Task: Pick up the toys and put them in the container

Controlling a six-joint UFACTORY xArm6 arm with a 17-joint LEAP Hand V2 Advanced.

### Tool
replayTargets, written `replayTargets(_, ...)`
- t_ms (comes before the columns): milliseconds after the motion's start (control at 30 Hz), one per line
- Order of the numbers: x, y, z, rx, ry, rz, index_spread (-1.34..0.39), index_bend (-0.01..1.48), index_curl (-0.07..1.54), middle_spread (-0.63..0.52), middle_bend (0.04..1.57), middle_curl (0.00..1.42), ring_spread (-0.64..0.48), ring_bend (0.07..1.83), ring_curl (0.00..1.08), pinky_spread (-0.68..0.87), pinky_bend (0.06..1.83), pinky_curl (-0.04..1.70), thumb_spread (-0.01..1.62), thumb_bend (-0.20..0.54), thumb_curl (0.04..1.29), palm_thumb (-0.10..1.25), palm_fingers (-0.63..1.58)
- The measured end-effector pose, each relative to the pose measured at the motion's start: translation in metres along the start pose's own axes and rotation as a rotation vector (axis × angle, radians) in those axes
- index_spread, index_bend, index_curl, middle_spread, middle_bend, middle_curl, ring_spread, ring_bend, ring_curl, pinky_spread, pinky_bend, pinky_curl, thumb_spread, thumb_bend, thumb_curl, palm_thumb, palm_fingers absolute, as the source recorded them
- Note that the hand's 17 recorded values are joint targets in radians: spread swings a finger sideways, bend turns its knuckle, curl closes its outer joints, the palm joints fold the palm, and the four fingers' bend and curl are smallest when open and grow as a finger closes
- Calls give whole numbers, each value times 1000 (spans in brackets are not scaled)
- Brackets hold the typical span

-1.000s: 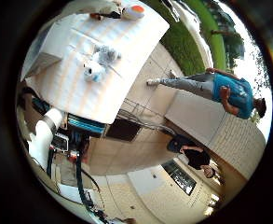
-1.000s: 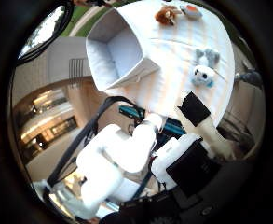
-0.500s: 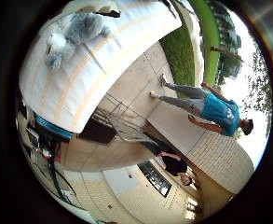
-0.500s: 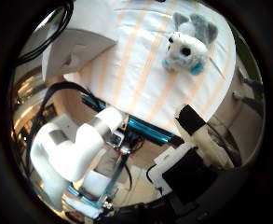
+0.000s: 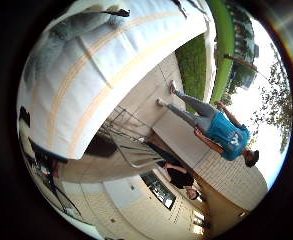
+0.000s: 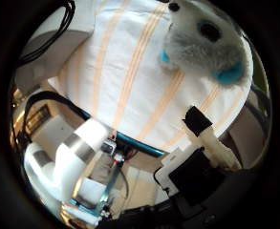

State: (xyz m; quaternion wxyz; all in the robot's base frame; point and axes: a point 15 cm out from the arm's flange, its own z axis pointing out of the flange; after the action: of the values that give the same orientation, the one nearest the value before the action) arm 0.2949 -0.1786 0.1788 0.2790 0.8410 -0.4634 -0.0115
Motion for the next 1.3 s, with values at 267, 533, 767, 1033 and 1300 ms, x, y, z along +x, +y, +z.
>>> replayTargets(267, 3, -20, 9, 34, 18, 8, -311, 270, 317, -33, 205, 308, 218, 295, 318, 366, 363, 215, 1027, -26, 401, 851, 217)
replayTargets(533, 12, -35, -2, 113, 47, 12, -409, 78, 241, -184, 626, 506, 71, 895, 521, 302, 463, 222, 1012, -28, 422, 875, 873)
replayTargets(767, 5, -36, -27, 216, -5, 76, -645, 231, 169, -281, 896, 741, -39, 1191, 723, 292, 1074, 429, 1014, -17, 457, 920, 1093)
replayTargets(1033, -36, -27, -86, 289, -181, 72, -868, 511, 221, -283, 1082, 914, -111, 1244, 816, 208, 1425, 644, 1085, -7, 535, 999, 1063)
replayTargets(1300, -64, 20, -206, 331, -270, 29, -1014, 662, 296, -271, 1165, 1010, -143, 1317, 881, 157, 1503, 750, 1119, -17, 590, 998, 949)
